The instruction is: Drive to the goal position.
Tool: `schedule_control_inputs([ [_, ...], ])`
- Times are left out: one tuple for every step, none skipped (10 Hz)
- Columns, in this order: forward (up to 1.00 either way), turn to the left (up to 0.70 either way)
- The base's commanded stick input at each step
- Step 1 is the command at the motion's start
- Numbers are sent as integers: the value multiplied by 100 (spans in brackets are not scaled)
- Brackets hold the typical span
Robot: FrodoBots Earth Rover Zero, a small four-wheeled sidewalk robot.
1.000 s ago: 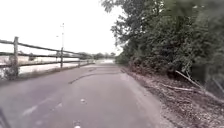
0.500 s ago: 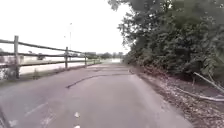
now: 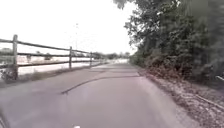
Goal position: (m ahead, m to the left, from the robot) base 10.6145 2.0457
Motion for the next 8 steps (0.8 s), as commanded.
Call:
schedule_control_inputs([
  [100,0],
  [100,0],
  [100,-1],
  [100,-3],
  [100,-6],
  [100,-7],
  [100,-8],
  [100,-9],
])
